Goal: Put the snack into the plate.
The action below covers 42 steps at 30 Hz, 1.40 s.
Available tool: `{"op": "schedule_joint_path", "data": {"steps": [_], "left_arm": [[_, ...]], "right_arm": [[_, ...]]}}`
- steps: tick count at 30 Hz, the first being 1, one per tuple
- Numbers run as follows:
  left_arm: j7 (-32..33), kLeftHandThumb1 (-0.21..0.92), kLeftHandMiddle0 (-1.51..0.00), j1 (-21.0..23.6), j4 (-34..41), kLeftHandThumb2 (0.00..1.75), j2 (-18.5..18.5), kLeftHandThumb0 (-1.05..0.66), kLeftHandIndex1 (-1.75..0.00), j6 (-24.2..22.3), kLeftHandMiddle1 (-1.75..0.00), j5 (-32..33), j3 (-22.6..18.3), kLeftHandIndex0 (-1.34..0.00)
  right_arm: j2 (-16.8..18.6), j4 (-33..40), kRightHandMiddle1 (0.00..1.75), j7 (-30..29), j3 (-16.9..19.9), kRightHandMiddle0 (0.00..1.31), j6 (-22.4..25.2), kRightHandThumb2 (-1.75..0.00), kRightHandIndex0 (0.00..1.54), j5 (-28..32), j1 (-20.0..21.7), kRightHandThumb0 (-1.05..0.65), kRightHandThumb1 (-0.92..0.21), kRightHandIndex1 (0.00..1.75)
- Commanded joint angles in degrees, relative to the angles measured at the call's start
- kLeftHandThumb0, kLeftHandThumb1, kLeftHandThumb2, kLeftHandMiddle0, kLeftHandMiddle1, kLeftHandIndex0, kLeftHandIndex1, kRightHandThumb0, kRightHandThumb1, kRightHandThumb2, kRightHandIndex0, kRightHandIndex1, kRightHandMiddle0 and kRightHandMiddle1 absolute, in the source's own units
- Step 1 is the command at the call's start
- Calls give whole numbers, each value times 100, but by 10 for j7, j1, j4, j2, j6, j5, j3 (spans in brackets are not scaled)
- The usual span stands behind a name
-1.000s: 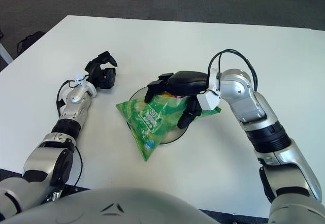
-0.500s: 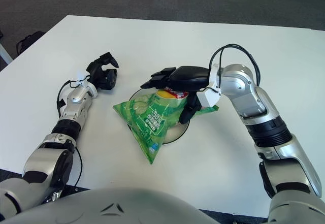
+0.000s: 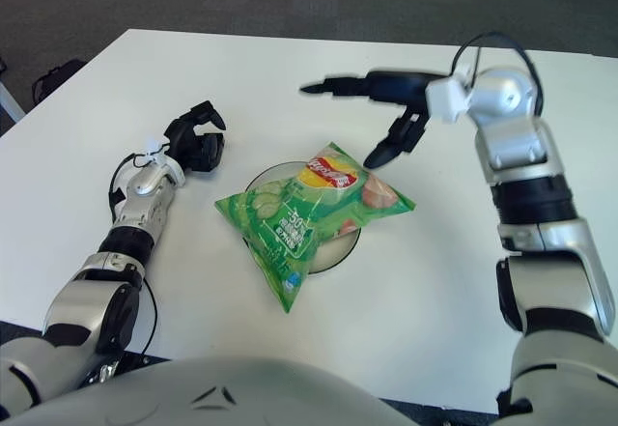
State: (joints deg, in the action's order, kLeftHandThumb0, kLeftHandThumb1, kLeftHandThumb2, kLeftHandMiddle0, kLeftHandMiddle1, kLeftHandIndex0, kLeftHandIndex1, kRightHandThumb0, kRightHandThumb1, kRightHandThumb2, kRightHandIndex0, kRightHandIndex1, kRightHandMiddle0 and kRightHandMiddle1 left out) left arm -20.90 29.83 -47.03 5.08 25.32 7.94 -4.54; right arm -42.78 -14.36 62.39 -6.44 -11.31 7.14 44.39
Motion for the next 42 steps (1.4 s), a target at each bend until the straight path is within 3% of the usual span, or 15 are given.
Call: {"op": "schedule_joint_path", "data": {"steps": [1,6,12,14,16,20,21,22,24,27,31,34,36,41,42], "left_arm": [[-5,30,-124,-56,-52,133,-9,-48,-175,17,-175,-7,0,-62],[-3,29,-123,-54,-57,135,-9,-49,-175,22,-175,-6,-2,-63],[-7,28,-123,-52,-62,136,-7,-49,-175,22,-175,-6,-2,-64],[-9,28,-123,-52,-64,136,-7,-49,-175,27,-175,-4,-5,-64],[-9,28,-123,-52,-65,136,-7,-49,-175,29,-175,-2,-6,-64],[-8,28,-123,-51,-65,136,-6,-49,-175,26,-175,-1,-7,-64],[-9,28,-123,-51,-64,136,-6,-49,-175,27,-175,-2,-6,-64],[-8,28,-123,-51,-64,136,-6,-49,-175,27,-175,-3,-5,-64],[-8,28,-122,-52,-64,136,-6,-49,-175,28,-175,-4,-5,-64],[-9,29,-121,-52,-64,135,-4,-49,-175,29,-175,-4,-5,-63],[-14,31,-121,-52,-66,132,-4,-48,-175,35,-175,0,-8,-62],[-8,32,-122,-53,-69,131,-4,-48,-175,46,-175,-3,-9,-61],[-1,33,-122,-53,-70,130,-3,-47,-175,49,-175,-6,-9,-60],[8,33,-122,-53,-73,130,-2,-47,-175,51,-175,-10,-9,-60],[9,33,-122,-53,-74,130,-2,-47,-175,52,-175,-9,-10,-60]], "right_arm": [[10,-61,33,45,15,0,128,-76,1,55,64,-80,-41,1],[-24,-90,47,78,37,0,223,-78,4,79,77,-83,-41,2],[-44,-197,34,43,70,0,344,-55,3,77,108,-98,-66,2],[-43,-103,30,0,82,0,479,-48,3,101,155,-101,-74,2],[-43,-40,25,-20,86,0,556,-43,3,116,183,-103,-78,2],[-50,12,19,-8,102,0,509,-38,2,122,163,-101,-80,2],[-51,8,18,-8,117,0,454,-37,1,115,124,-100,-80,2],[-47,-46,19,-17,121,0,358,-39,2,88,90,-98,-76,2],[-33,-132,29,-36,122,0,227,-66,7,53,46,-80,-52,5],[-6,-201,46,-57,124,0,168,-89,14,48,30,-59,-34,16],[13,-98,75,-128,146,0,265,-108,16,73,-1,-40,-21,53],[32,-143,96,-207,151,0,284,-114,19,54,14,-35,-20,74],[42,-177,122,-257,151,0,283,-116,23,35,22,-32,-24,95],[55,-215,151,-317,152,6,258,-116,23,10,22,-33,-34,119],[56,-223,159,-328,154,16,254,-105,23,6,20,-35,-46,123]]}}
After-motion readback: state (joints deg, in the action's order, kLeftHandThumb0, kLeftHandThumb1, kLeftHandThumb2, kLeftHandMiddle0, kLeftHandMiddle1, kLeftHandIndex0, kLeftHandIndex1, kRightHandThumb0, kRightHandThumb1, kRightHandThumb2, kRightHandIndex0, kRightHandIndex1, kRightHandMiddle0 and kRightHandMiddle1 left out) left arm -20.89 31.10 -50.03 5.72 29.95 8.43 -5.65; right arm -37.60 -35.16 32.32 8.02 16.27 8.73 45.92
